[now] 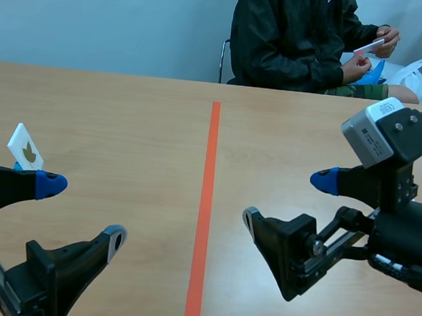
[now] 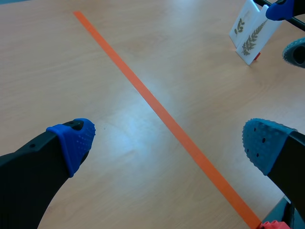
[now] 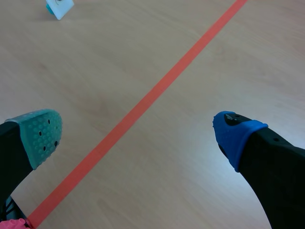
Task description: Sort the leaf by its shape. The table is split by an orange tape line. A compound leaf with several leaflets goes to the left side, a simple leaf with one blade goes to the right side. Return to the home posture when a red brick is placed on the table.
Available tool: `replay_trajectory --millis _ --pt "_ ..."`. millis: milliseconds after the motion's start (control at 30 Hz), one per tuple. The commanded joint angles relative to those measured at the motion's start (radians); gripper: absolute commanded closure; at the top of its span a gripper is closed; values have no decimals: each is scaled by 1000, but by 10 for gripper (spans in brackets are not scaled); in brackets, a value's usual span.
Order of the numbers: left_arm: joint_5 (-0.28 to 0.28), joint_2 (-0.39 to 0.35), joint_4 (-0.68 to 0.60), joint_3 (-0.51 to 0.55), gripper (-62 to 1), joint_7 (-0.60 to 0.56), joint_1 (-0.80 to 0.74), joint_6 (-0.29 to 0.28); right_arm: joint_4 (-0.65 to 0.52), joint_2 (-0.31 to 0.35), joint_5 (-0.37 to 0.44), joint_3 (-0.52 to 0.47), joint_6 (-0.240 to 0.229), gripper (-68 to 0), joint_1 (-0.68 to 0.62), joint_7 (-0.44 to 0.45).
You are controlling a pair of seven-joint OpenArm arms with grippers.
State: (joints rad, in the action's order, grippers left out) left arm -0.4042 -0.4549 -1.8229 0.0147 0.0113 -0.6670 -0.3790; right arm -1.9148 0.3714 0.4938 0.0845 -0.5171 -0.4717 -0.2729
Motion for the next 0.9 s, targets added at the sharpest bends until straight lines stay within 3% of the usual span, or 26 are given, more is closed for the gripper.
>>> replay_trajectory --millis 0,867 --pt "-10 -6 -3 7 -623 -14 5 -6 -11 0 7 -11 -1 -679 8 19" --pt "-10 -6 -3 7 -623 -14 5 -6 -6 5 29 -11 -1 -679 8 43"
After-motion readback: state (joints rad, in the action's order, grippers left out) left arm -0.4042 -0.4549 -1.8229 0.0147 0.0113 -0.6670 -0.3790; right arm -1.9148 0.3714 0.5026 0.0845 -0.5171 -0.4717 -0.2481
